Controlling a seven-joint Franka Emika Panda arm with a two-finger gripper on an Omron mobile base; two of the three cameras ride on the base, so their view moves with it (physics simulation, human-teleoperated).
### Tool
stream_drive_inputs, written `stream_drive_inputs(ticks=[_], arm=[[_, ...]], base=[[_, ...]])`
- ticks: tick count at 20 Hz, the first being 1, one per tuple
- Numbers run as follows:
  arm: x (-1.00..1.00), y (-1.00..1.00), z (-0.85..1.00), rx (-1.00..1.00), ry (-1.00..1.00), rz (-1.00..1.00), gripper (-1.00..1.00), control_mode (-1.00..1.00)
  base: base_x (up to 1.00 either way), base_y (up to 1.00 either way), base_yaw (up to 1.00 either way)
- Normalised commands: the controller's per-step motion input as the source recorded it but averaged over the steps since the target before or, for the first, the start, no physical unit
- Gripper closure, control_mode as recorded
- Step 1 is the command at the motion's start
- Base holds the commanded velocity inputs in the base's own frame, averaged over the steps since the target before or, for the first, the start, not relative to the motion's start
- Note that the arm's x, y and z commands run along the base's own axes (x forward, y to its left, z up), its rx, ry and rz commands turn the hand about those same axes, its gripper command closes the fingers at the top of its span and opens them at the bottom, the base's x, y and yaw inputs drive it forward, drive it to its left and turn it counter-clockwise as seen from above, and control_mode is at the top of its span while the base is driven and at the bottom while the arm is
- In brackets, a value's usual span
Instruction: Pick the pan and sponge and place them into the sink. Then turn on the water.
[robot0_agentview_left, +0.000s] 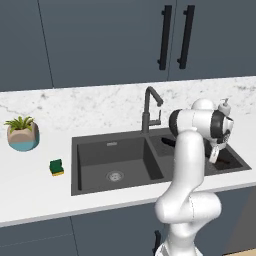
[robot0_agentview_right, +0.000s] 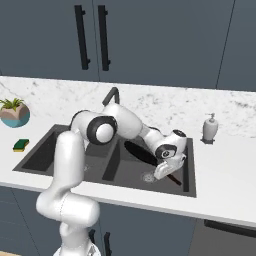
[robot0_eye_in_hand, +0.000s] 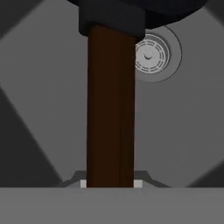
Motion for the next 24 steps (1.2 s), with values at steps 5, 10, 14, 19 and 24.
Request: stream_drive_inputs(ticks=[5,10,14,19,24], arm=[[0.2,-0.03,-0.22,0.04,-0.04,-0.02,1.0,-1.0],[-0.18,0.67,-0.52,-0.09,-0.32,-0.06,1.0,-1.0],[-0.25,0.94,-0.61,-0.19,-0.42,-0.1,1.0,-1.0],[0.1,0.36,-0.72,-0.16,-0.26,-0.14,1.0,-1.0],[0.39,-0.02,-0.69,-0.1,-0.06,-0.1,1.0,-1.0]], base=[[0.0,0.0,0.0],[0.0,0.0,0.0],[0.0,0.0,0.0],[0.0,0.0,0.0],[0.0,0.0,0.0]])
